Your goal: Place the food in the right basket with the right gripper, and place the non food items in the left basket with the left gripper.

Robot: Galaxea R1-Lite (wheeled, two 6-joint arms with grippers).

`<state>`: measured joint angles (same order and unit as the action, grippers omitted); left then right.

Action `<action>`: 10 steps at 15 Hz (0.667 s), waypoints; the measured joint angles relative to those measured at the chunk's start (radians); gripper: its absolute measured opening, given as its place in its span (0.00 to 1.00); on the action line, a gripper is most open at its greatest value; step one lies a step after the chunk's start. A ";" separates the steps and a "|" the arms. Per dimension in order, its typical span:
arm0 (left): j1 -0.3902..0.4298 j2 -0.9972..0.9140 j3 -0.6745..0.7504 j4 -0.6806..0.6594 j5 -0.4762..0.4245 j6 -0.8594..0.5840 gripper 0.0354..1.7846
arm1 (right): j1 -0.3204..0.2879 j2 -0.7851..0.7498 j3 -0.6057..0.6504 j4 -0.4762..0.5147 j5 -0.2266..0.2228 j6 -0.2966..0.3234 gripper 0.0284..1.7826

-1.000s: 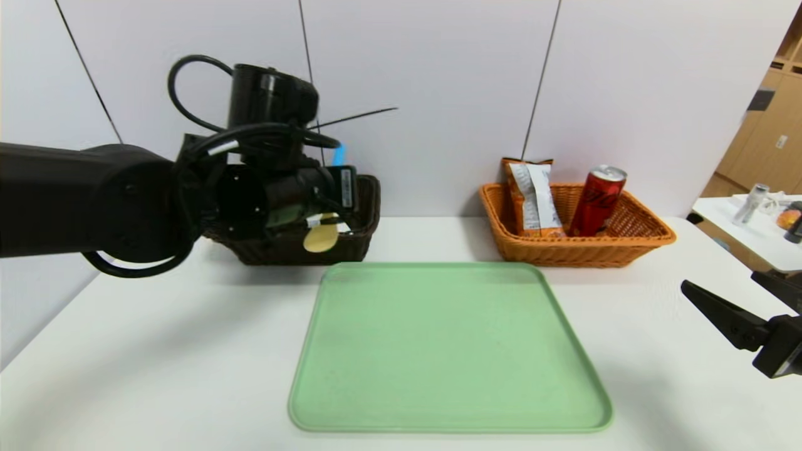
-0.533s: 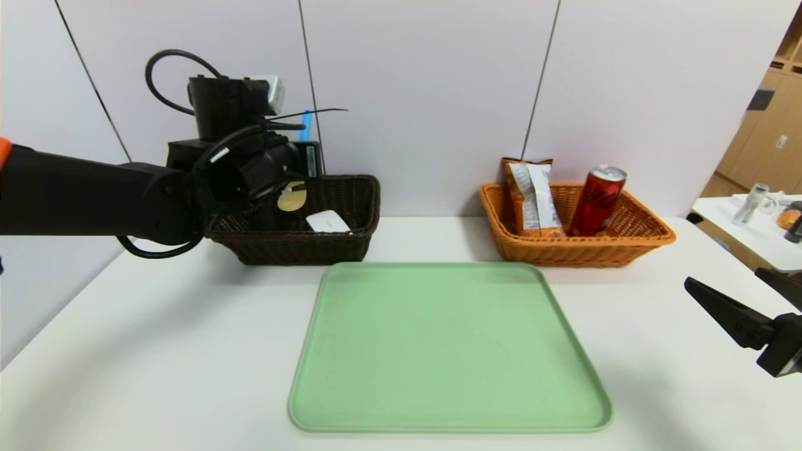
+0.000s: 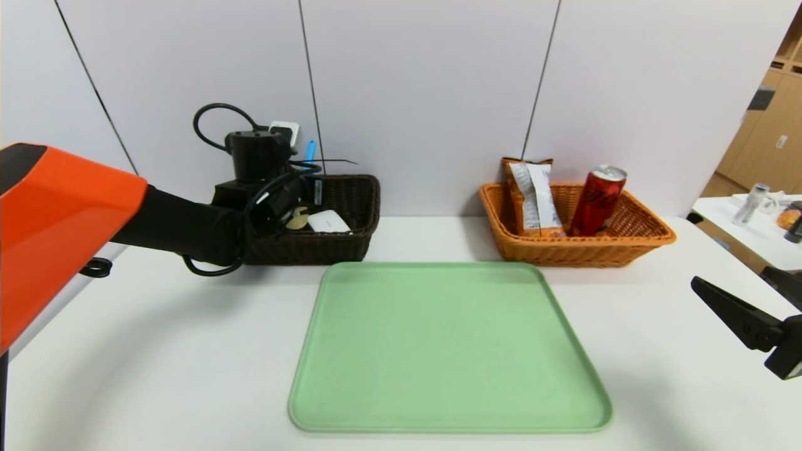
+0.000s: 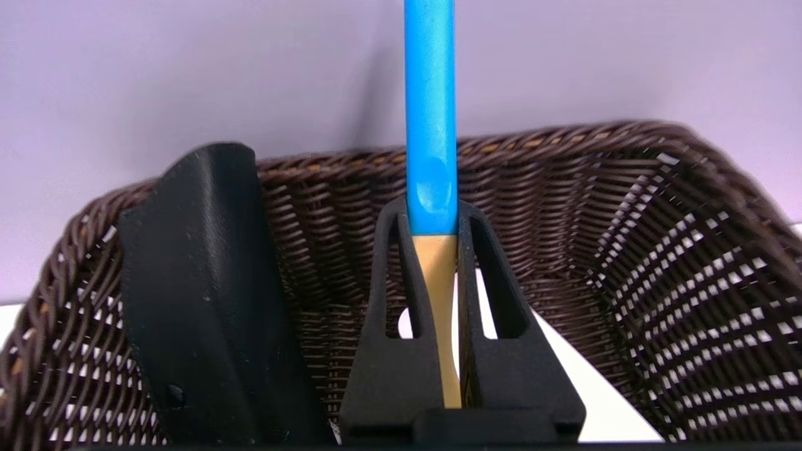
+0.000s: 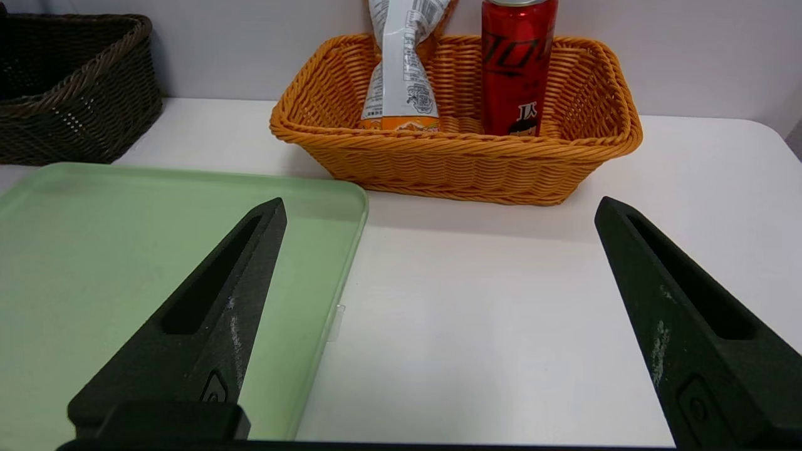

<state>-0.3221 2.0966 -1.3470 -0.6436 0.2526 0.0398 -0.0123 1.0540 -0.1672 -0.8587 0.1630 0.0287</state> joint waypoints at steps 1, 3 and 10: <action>0.001 0.008 0.001 0.000 0.000 0.000 0.06 | 0.000 -0.002 0.001 0.001 0.000 0.000 0.95; 0.002 0.016 0.004 0.001 -0.001 0.000 0.06 | 0.000 -0.003 0.001 0.000 0.001 0.000 0.95; 0.008 0.016 0.006 -0.036 -0.001 -0.001 0.52 | 0.000 -0.005 0.001 0.002 0.000 0.000 0.95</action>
<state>-0.3140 2.1128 -1.3406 -0.6798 0.2511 0.0385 -0.0123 1.0491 -0.1660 -0.8568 0.1630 0.0287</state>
